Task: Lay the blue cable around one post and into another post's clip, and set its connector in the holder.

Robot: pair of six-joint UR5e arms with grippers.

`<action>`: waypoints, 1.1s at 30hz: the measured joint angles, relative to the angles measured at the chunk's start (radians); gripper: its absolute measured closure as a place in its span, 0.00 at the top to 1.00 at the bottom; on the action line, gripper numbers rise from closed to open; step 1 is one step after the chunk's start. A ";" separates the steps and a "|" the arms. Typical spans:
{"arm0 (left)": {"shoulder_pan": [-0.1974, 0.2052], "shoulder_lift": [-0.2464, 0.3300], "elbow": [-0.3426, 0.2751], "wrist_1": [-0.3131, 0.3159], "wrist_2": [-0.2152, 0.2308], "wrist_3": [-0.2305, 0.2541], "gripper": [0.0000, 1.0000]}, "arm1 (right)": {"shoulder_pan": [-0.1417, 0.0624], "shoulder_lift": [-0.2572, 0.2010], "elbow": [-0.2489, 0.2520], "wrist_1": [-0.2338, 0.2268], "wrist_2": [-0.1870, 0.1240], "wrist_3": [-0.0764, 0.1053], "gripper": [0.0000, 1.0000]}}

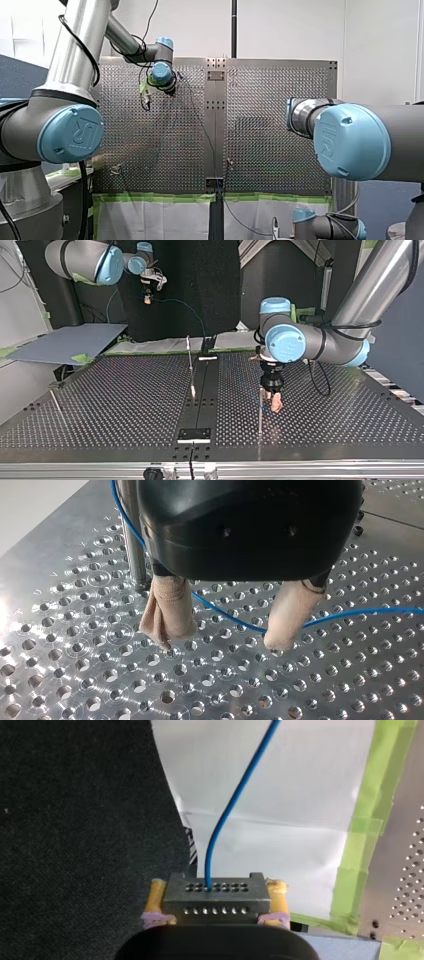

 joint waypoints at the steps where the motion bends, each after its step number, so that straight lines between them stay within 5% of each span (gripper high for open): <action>1: 0.000 0.000 0.000 0.000 0.000 0.000 1.00 | 0.001 -0.010 0.006 0.010 0.000 0.001 0.00; 12: 0.000 0.000 0.000 0.000 0.000 0.000 1.00 | 0.007 -0.113 0.057 0.112 0.003 0.008 0.00; 18: -0.001 0.000 0.000 -0.001 -0.001 0.001 1.00 | 0.001 -0.161 0.089 0.156 0.016 0.028 0.00; 24: -0.001 0.000 -0.001 -0.003 -0.001 0.001 1.00 | -0.012 -0.212 0.134 0.132 0.014 0.043 0.00; 33: -0.003 0.000 -0.001 -0.002 0.000 0.001 1.00 | -0.017 -0.295 0.152 0.067 -0.047 0.033 0.00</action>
